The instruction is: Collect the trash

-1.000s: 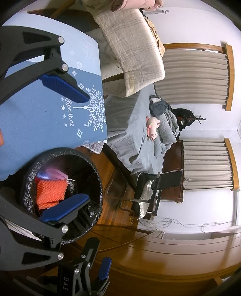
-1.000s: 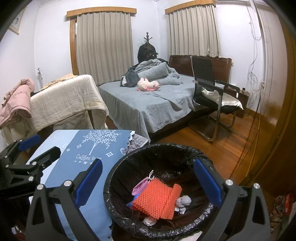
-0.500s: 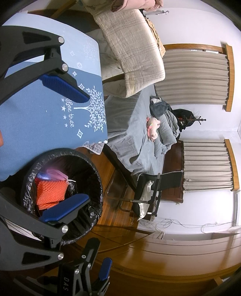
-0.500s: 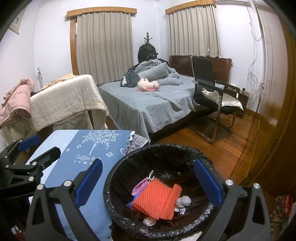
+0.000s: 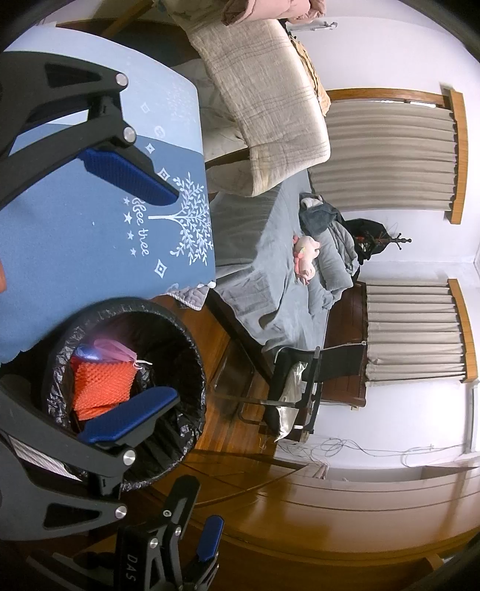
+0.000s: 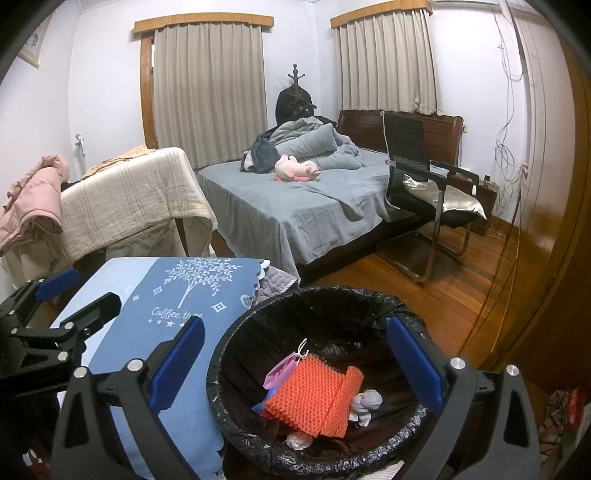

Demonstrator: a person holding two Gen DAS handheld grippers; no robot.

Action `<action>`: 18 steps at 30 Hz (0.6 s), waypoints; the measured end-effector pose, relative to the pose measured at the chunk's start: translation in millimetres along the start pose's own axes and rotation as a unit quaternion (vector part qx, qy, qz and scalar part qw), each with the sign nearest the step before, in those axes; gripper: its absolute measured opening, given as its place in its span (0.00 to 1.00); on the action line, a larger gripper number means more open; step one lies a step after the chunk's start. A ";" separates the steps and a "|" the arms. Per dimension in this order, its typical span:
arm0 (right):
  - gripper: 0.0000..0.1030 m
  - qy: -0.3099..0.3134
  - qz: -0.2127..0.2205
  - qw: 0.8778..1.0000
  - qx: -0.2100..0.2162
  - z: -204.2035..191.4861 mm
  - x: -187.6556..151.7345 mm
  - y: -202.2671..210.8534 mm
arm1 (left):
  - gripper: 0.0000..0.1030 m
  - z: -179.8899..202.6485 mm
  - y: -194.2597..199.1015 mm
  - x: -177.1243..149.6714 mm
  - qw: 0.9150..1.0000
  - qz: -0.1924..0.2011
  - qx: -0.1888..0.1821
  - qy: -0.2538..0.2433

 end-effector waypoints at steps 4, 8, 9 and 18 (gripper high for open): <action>0.94 0.001 0.000 1.000 0.000 0.4 0.5 0.7 | 0.93 -0.4 -0.2 0.0 1.000 0.000 0.000 -0.001; 0.94 0.000 0.001 1.000 0.000 0.2 0.4 0.7 | 0.93 -0.4 -0.1 0.1 1.000 0.000 0.000 -0.001; 0.94 0.000 0.001 1.000 0.000 0.0 0.2 0.5 | 0.93 -0.4 0.0 0.1 1.000 0.000 0.000 -0.001; 0.94 0.000 0.000 1.000 0.000 -0.6 -0.4 0.1 | 0.93 -0.9 -0.1 0.4 1.000 0.000 -0.001 -0.001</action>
Point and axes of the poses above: each gripper's, at about its wrist camera, not at the fingertips, and y roughly against the way its jaws point, z to its right, x to its top, the point moved 1 cm from there along -y, roughly the way its jaws point, and after that the axes turned 10 degrees about x, right-handed, at the moved point
